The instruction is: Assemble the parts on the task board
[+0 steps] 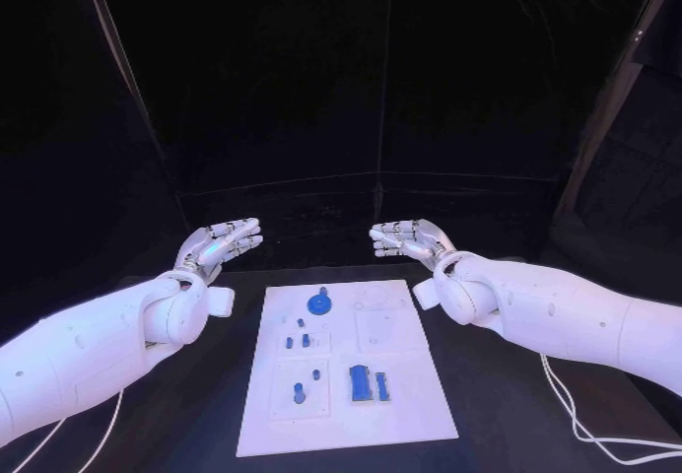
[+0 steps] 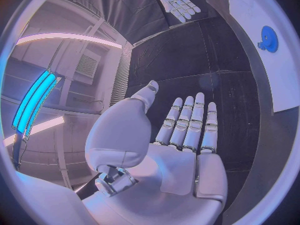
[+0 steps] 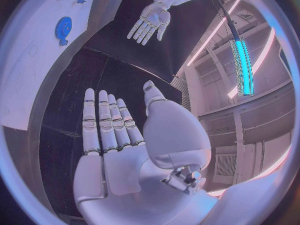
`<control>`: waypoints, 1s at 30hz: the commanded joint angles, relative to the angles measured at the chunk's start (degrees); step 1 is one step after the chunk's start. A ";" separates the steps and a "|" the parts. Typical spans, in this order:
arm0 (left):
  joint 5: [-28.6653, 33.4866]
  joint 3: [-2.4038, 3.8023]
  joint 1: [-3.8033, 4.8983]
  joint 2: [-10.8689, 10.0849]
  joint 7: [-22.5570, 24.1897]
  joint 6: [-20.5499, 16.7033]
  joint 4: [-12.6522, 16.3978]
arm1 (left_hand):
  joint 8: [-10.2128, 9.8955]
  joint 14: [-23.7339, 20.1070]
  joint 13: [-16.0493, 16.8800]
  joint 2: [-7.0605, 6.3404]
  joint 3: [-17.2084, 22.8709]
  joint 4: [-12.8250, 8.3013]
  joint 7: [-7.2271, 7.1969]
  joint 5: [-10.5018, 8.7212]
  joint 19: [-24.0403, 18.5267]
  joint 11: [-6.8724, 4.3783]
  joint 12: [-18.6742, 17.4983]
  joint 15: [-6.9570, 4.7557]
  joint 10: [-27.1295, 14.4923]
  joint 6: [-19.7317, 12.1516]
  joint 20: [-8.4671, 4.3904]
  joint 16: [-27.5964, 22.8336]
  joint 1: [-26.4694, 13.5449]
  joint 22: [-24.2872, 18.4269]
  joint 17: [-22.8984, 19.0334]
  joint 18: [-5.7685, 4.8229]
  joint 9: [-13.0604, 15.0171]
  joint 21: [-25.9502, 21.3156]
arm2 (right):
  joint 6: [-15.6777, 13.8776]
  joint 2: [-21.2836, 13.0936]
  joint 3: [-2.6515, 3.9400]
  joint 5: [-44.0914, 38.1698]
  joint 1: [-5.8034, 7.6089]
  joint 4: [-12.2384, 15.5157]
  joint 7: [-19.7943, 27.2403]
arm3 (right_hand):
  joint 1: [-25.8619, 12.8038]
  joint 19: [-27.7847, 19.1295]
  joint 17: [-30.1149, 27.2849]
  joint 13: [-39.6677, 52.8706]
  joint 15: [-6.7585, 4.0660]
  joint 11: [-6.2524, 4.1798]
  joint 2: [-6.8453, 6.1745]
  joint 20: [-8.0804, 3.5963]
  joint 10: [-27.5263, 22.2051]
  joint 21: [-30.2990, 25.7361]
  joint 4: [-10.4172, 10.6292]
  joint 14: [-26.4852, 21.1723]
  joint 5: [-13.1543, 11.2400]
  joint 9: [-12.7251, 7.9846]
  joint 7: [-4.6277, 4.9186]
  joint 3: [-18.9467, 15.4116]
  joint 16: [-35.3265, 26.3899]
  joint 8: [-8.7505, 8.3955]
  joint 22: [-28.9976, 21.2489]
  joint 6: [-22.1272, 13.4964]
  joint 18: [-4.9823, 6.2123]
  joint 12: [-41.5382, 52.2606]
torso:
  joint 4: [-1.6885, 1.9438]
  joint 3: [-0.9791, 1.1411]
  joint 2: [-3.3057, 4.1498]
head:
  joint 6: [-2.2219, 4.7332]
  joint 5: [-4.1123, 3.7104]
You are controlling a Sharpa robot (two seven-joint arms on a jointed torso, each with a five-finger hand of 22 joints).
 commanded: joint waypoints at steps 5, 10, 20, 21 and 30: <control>-0.05 0.98 -1.35 -2.04 1.04 -9.24 7.95 | -1.54 -17.59 -1.31 1.31 -5.64 -1.01 -3.30 -1.63 -11.66 -3.65 -1.55 -3.20 -18.52 -17.91 -5.46 -4.02 -25.59 -5.24 -2.88 -3.13 -1.36 -1.53 | -8.83 -2.28 0.63 6.20 -1.03 8.15 3.40 | -28.44 -19.19 -3.01 -1.64 -2.14 -6.30 -1.17 -3.88 -20.58 -4.16 -5.54 -21.26 -3.17 -5.68 -3.50 1.62 -3.94 -1.30 -4.39 -17.75 -3.28 -2.64 | -1.51 0.47 1.38 | 0.95 3.80; 0.00 1.91 -2.80 -4.22 1.76 -17.13 15.64 | -1.54 -21.42 -1.31 1.31 -6.89 -1.01 -7.68 -1.63 -14.20 -4.45 -1.55 -7.44 -22.57 -21.79 -6.65 -4.88 -31.18 -6.38 -2.88 -3.76 -1.36 -1.53 | -15.72 -4.52 1.18 11.19 -2.10 15.56 6.06 | -34.73 -23.43 -7.05 -1.64 -2.14 -6.30 -1.17 -4.75 -25.14 -5.08 -5.54 -25.96 -7.42 -5.68 -8.19 1.62 -3.94 -1.30 -5.36 -21.69 -3.90 -2.64 | -2.07 0.65 1.89 | 1.34 5.37; 0.06 3.38 -5.07 -7.62 2.89 -29.51 27.71 | -1.54 -28.38 -1.31 1.31 -8.96 -1.01 -7.68 -1.63 -18.73 -8.51 -1.55 -7.44 -29.91 -28.88 -12.71 -9.34 -41.32 -12.23 -2.88 -8.38 -1.36 -1.53 | -24.26 -7.30 1.88 17.39 -3.43 24.76 9.37 | -46.10 -31.10 -7.05 -1.64 -2.14 -6.30 -1.17 -9.13 -33.35 -9.80 -5.54 -34.46 -7.42 -5.68 -8.19 1.62 -3.94 -1.30 -10.30 -28.77 -8.86 -2.64 | -2.21 0.69 2.02 | 1.43 5.76; 0.06 3.42 -5.15 -7.74 2.92 -29.91 28.10 | -1.54 -28.72 -1.31 1.31 -13.12 -1.01 -7.68 -1.63 -18.98 -8.51 -1.55 -7.44 -30.29 -29.23 -12.71 -9.34 -41.81 -12.23 -2.88 -8.38 -1.36 -1.53 | -24.38 -7.34 1.88 17.48 -3.44 24.89 9.41 | -46.61 -31.41 -7.05 -1.64 -2.14 -6.30 -1.17 -9.13 -33.73 -9.80 -5.54 -34.81 -7.42 -5.68 -8.19 1.62 -3.94 -1.30 -10.30 -29.10 -8.86 -2.64 | -2.21 0.69 2.02 | 1.43 5.76; 0.07 3.49 -5.25 -7.89 2.97 -30.47 28.65 | -1.54 -32.50 -1.31 1.31 -13.12 -1.01 -7.68 -1.63 -21.66 -8.51 -1.55 -7.44 -34.24 -33.09 -12.71 -9.34 -47.32 -12.23 -2.88 -8.38 -1.36 -1.53 | -24.40 -7.35 1.89 17.49 -3.45 24.91 9.42 | -52.81 -35.63 -7.05 -1.64 -2.14 -6.30 -1.17 -9.13 -38.22 -9.80 -5.54 -39.47 -7.42 -5.68 -8.19 1.62 -3.94 -1.30 -10.30 -32.97 -8.86 -2.64 | -2.21 0.69 2.02 | 1.43 5.76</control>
